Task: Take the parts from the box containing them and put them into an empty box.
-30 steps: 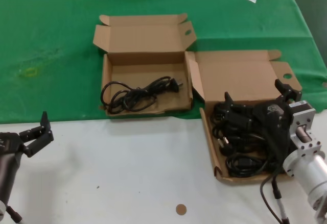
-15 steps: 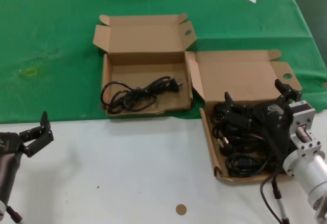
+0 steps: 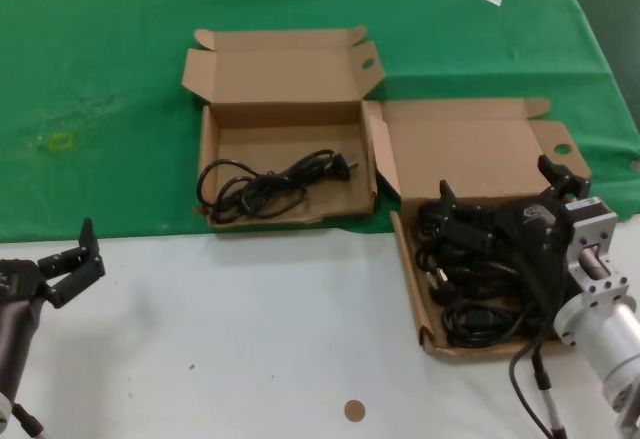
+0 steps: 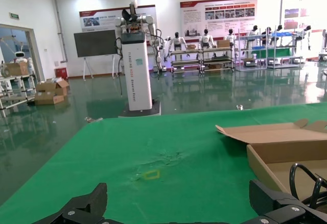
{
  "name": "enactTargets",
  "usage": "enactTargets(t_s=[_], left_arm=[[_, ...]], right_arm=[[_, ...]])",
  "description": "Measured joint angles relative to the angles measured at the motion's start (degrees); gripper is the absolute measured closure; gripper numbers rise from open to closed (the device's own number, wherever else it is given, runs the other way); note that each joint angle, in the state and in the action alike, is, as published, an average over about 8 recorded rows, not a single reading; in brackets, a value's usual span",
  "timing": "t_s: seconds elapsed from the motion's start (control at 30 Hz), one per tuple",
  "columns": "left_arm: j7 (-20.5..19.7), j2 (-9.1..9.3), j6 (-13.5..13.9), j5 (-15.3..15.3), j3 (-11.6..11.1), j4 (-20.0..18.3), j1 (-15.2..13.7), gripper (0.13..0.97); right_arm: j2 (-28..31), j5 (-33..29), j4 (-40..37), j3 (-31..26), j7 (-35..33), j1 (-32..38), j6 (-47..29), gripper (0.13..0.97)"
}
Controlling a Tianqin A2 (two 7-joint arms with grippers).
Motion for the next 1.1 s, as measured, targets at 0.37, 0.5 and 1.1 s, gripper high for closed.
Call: enactTargets(t_s=[0.37, 0.5, 1.1], left_arm=[[0.0, 0.00, 0.0, 0.0, 0.0, 0.0, 0.0, 0.132], [0.0, 0.00, 0.0, 0.0, 0.0, 0.0, 0.0, 0.132], [0.0, 0.00, 0.0, 0.0, 0.0, 0.0, 0.0, 0.132]], right_arm=[[0.0, 0.0, 0.0, 0.0, 0.0, 0.0, 0.0, 0.129], [0.0, 0.0, 0.0, 0.0, 0.0, 0.0, 0.0, 0.129], [0.0, 0.0, 0.0, 0.0, 0.0, 0.0, 0.0, 0.129]])
